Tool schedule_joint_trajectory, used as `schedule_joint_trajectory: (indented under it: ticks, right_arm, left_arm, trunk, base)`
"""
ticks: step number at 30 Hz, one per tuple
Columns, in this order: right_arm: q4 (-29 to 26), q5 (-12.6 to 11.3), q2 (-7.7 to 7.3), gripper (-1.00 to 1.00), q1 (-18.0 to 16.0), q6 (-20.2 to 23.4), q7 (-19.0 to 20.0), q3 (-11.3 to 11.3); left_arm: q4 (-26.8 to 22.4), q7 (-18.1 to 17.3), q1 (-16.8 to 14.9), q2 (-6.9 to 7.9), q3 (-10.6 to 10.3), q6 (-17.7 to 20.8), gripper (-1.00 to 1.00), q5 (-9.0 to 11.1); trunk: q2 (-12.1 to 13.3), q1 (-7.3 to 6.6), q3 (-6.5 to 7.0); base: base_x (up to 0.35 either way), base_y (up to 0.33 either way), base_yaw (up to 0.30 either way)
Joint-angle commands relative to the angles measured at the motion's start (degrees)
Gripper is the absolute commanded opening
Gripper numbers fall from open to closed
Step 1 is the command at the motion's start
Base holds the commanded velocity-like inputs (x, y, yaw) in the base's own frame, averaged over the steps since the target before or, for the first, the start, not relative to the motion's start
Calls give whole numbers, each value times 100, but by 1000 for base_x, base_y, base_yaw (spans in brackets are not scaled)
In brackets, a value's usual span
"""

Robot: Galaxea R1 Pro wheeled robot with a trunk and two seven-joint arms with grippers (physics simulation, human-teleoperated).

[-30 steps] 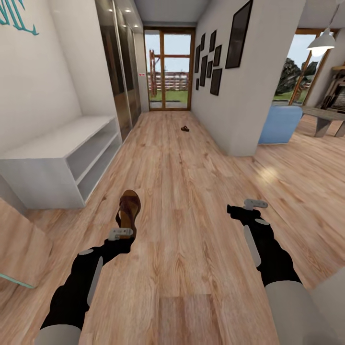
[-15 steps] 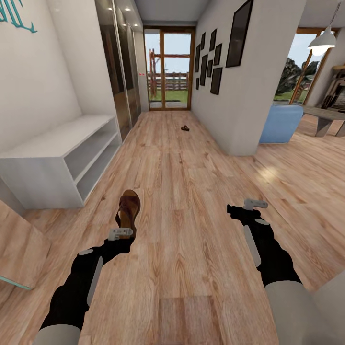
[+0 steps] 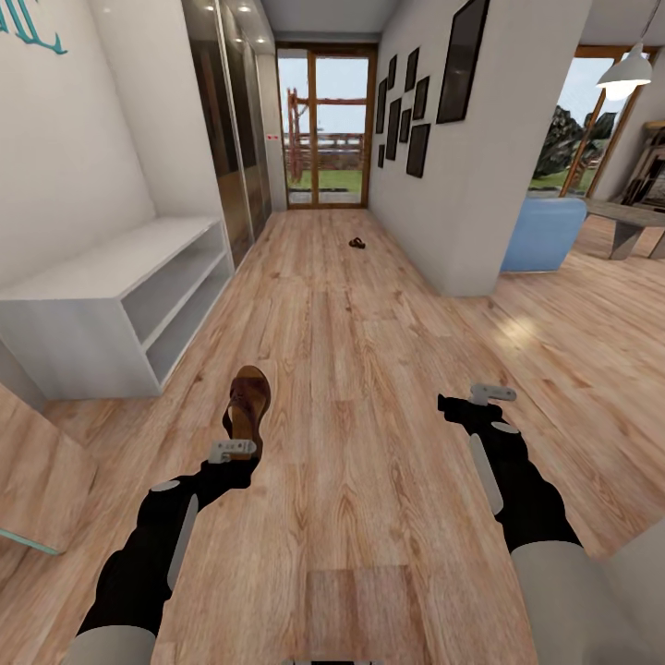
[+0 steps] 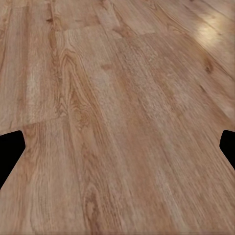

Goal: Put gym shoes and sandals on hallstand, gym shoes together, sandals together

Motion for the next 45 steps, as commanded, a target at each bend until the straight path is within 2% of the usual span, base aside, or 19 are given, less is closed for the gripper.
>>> schedule_joint_trajectory:
  ticks: [1,17,28,45]
  right_arm:
    - [-7,-45,-3,100,-3,24,-35,8]
    - [-7,-45,-3,100,-3,24,-35,8]
    - [-7,-45,-3,100,-3,25,-36,8]
    - [-7,-45,-3,100,-3,21,-36,8]
  left_arm:
    - [-7,-55,-4,-11,20,19,-100,-57]
    - [-5,-56,-4,-12,20,19,-100,-53]
    - [-5,-56,-4,-15,20,19,-100,-53]
    - [-5,-56,-2,-15,20,19,-100,-44]
  trunk:
    - [-2,-1,-5]
    - [-2,-1,0]
    - [-2,-1,87]
    - [-2,-1,183]
  base:
    - [64,0,0]
    - [294,-11,0]
    - [347,-73,0]
    - [303,-234,61]
